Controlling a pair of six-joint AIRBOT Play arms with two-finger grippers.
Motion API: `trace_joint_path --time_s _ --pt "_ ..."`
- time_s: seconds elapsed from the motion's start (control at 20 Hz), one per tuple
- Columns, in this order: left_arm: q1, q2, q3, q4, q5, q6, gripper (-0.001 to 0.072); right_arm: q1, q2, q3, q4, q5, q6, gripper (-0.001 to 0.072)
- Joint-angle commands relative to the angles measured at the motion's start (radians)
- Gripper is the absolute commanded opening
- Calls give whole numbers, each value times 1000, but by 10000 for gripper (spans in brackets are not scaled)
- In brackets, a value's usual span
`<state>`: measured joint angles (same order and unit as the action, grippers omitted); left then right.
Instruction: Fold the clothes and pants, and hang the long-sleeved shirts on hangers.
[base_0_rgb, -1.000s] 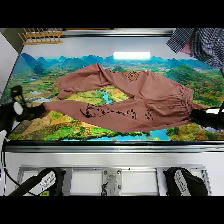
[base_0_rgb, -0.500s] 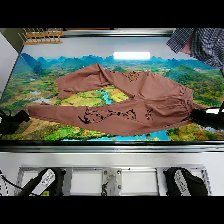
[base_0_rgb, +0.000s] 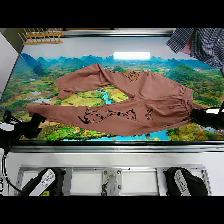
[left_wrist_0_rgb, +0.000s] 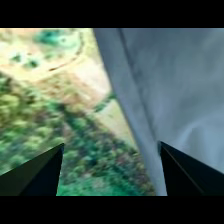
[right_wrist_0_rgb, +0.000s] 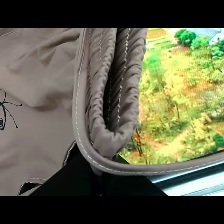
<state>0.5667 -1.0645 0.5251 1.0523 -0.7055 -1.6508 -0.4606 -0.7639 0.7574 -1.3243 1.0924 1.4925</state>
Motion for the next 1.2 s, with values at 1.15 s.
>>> trace_joint_path --time_s 1.15 --pt "-141 -252 173 -49 -9 6 392 1 1 0 0 -11 -3 22"
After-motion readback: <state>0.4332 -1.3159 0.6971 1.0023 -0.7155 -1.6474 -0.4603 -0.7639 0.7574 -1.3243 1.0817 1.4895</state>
